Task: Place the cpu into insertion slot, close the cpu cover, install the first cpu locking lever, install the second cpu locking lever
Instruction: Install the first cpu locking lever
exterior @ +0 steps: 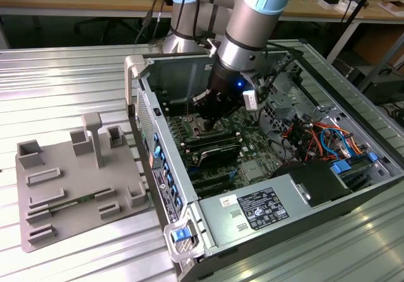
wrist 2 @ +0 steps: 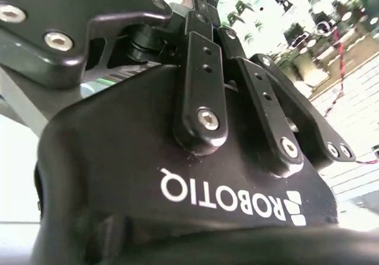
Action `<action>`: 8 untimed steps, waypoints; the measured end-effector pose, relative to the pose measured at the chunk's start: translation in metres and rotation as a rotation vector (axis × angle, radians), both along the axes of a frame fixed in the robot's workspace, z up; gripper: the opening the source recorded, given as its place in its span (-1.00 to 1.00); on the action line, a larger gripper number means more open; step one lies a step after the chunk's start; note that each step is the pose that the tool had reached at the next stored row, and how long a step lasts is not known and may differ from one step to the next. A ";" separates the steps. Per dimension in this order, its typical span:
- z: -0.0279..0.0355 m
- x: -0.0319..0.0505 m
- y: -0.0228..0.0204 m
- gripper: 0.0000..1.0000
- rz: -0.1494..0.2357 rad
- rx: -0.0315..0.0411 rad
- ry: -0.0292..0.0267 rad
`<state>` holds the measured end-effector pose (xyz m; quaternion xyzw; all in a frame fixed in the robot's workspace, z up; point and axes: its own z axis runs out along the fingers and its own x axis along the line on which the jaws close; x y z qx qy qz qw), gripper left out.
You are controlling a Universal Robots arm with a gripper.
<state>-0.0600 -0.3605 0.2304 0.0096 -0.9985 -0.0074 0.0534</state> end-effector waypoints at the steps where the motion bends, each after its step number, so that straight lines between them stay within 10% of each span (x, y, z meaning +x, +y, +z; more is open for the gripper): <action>1: -0.0001 -0.0001 -0.0001 -0.79 0.067 0.0007 0.0000; 2: -0.0004 -0.0001 0.0000 -0.79 0.070 -0.0014 -0.0675; 8: 0.0099 -0.0009 0.0000 -0.79 0.070 -0.0019 -0.0747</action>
